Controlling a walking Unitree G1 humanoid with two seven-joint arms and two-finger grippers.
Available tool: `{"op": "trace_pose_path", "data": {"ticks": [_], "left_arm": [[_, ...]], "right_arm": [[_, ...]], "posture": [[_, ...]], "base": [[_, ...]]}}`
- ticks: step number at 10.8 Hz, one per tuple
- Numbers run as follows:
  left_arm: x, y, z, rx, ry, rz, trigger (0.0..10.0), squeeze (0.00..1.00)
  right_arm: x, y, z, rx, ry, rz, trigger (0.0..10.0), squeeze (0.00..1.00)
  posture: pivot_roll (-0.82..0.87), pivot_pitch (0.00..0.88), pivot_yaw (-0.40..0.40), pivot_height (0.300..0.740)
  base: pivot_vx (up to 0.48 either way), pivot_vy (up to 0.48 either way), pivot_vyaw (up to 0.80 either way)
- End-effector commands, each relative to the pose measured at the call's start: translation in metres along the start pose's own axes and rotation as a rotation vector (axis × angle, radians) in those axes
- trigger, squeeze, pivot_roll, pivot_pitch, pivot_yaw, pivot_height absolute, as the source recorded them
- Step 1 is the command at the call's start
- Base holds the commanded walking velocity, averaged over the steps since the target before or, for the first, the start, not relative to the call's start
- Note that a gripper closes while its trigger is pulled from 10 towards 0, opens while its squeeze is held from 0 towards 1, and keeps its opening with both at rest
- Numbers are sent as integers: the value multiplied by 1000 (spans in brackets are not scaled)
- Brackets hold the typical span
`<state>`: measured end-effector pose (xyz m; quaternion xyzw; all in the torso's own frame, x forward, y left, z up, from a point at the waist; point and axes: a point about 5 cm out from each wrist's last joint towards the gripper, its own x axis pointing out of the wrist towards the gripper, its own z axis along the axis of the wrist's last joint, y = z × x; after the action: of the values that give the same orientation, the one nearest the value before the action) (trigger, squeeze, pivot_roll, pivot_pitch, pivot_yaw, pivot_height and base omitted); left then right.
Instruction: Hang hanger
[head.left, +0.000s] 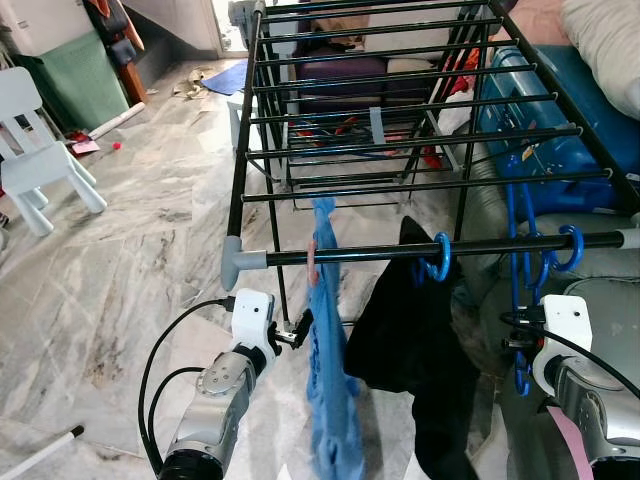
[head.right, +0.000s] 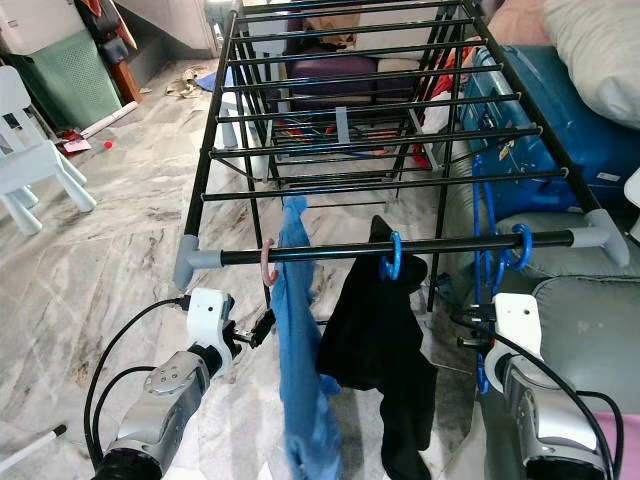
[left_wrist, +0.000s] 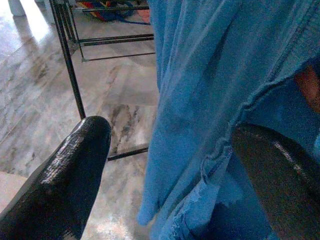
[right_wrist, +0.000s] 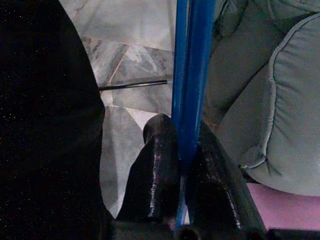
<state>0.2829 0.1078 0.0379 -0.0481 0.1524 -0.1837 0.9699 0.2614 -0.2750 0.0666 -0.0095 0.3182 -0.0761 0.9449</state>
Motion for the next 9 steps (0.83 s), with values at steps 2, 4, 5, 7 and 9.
{"op": "trace_pose_path", "data": {"ticks": [2, 4, 5, 7, 9], "left_arm": [[-2, 1, -3, 1, 19, 11, 10000, 0], [-2, -1, -4, -3, 24, 8, 10000, 0], [-2, -1, -5, -3, 27, 5, 10000, 0], [-1, -2, -5, 0, 34, 0, 10000, 0], [-2, -2, -7, 27, 44, -4, 10000, 0]], "right_arm": [[-1, -7, -15, 32, 66, -17, 10000, 729], [-4, -21, -10, -26, 18, -98, 10000, 1000], [-6, -26, -7, -10, -9, -112, 10000, 1000], [-10, -27, -10, -43, -21, -131, 10000, 1000], [-15, -24, -6, -84, -122, -165, 10000, 1000]], "posture": [[-149, 61, 44, 740], [-154, 63, 48, 740], [-158, 65, 52, 740], [-169, 67, 51, 740], [-169, 69, 49, 740]], "base": [[0, 0, 0], [0, 0, 0], [0, 0, 0], [0, 0, 0], [0, 0, 0]]}}
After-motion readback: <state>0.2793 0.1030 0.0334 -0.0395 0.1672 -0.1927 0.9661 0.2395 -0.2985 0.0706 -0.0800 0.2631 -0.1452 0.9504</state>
